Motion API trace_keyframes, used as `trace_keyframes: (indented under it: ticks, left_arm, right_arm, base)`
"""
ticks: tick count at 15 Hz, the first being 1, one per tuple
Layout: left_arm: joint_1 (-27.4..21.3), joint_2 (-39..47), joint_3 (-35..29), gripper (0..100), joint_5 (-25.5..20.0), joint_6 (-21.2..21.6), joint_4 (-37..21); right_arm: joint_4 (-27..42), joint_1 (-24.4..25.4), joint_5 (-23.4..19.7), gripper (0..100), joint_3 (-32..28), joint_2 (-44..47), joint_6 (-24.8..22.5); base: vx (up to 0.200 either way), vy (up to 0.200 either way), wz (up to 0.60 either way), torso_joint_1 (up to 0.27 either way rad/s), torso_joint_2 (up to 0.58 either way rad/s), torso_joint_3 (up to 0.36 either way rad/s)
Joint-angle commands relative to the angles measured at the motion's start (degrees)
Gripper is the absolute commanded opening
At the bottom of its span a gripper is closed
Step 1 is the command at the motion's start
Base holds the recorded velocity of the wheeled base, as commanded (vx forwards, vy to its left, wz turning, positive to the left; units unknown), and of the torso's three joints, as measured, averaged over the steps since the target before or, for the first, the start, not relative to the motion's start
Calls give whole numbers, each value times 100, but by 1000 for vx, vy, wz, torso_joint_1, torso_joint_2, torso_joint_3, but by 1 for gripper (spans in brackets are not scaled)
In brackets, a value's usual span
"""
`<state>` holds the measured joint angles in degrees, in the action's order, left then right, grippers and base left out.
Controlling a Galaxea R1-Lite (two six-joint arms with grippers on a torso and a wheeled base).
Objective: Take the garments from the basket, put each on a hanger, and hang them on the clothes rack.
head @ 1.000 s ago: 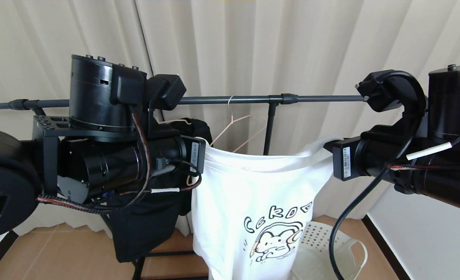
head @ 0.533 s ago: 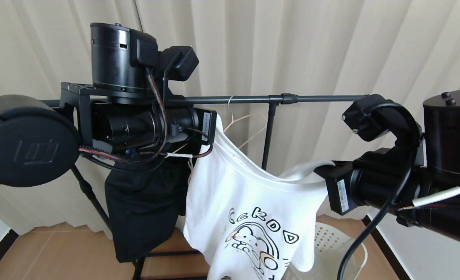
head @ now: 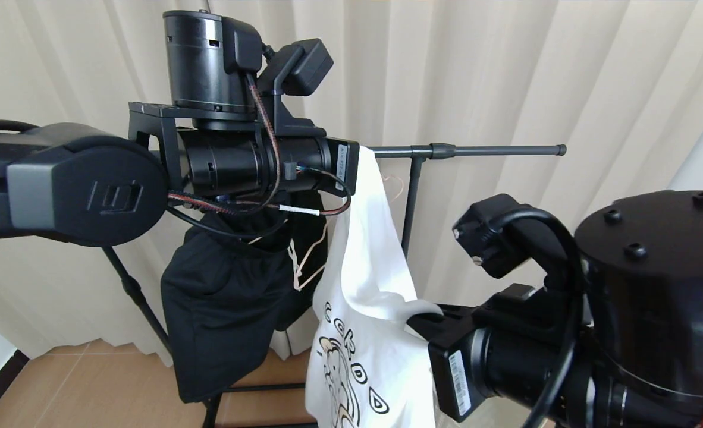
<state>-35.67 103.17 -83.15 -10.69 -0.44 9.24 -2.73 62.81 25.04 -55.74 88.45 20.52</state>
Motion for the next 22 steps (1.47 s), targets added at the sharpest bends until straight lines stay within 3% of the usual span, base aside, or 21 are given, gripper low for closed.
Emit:
trace_keyframes:
  ticks: [1,3,6,9,11,13,18,20,22]
  left_arm:
    - [-10,37,-34,0,-117,-18,-1]
    - [-10,37,-61,0,-153,-18,8]
    - [-1,37,-61,0,-144,-44,8]
    - [122,19,-43,0,-65,-62,-63]
    - [148,-25,-52,0,401,-62,-309]
    - [148,-192,-61,0,691,-62,-898]
    - [69,-482,36,0,1421,-44,-2436]
    - [-177,-535,89,0,1456,-88,-3086]
    - [-538,-535,300,0,1447,-220,-3367]
  right_arm:
    - [-8,135,1,0,-394,436,383]
    - [-8,162,-131,0,-702,480,866]
    - [62,135,-175,0,-702,436,875]
    - [458,-199,-166,0,-535,242,277]
    - [607,-752,-87,0,-403,190,-250]
    - [546,-1288,45,0,-412,260,-505]
    - [62,-2334,177,0,-939,726,-522]
    - [-430,-2387,168,0,-1053,1095,-364]
    - [-1019,-2378,186,0,-1229,1411,31]
  base:
    - [0,0,0,0,0,0]
    - [0,0,0,0,0,0]
    - [0,0,0,0,0,0]
    - [0,0,0,0,0,0]
    - [0,0,0,0,0,0]
    - [0,0,0,0,0,0]
    - [0,0,0,0,0,0]
    - [0,0,0,0,0,0]
    - [0,0,0,0,0,0]
